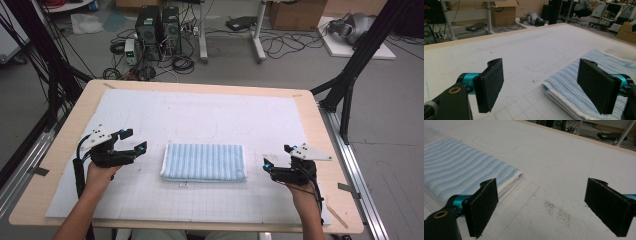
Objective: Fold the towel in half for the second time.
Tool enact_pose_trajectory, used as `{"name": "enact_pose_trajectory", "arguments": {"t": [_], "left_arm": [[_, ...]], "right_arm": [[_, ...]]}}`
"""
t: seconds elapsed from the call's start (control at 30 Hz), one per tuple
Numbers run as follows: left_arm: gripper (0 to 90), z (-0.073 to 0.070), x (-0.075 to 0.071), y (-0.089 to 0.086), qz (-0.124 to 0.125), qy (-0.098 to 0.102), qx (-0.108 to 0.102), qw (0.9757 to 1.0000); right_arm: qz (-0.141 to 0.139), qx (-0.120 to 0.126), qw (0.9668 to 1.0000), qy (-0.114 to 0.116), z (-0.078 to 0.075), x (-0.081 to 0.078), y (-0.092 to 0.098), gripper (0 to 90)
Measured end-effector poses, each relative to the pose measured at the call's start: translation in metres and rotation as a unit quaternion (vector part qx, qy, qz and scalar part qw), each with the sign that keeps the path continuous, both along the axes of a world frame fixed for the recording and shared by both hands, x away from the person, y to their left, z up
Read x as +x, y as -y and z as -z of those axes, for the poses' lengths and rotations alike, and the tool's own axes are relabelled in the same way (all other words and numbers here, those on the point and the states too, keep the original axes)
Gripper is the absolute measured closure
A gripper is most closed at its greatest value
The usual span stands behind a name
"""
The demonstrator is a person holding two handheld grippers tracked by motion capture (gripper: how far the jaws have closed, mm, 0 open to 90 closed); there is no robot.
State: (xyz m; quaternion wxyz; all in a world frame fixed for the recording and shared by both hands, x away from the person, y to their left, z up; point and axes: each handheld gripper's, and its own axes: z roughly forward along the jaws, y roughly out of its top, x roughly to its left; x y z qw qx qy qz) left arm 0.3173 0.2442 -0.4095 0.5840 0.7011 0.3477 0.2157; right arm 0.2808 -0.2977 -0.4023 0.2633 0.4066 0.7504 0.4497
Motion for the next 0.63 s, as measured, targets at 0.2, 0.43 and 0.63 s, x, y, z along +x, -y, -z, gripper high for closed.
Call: {"name": "enact_pose_trajectory", "arguments": {"t": [0.2, 0.43, 0.63], "left_arm": [[22.1, 0.0004, -0.0012, -0.0007, -0.001, -0.001, 0.001, 1.0000], [22.4, 0.0007, -0.0010, -0.0015, -0.004, -0.001, -0.001, 1.0000], [22.4, 0.0010, -0.0003, -0.0016, -0.005, -0.001, 0.000, 1.0000]], "right_arm": [[-0.004, -0.001, 1.0000, -0.001, 0.0012, 0.0020, -0.0023, 11.0], [-0.002, 0.005, 1.0000, -0.002, 0.0012, 0.0019, -0.0005, 11.0], [-0.003, 0.006, 1.0000, -0.004, 0.0023, 0.0028, -0.0003, 11.0]]}}
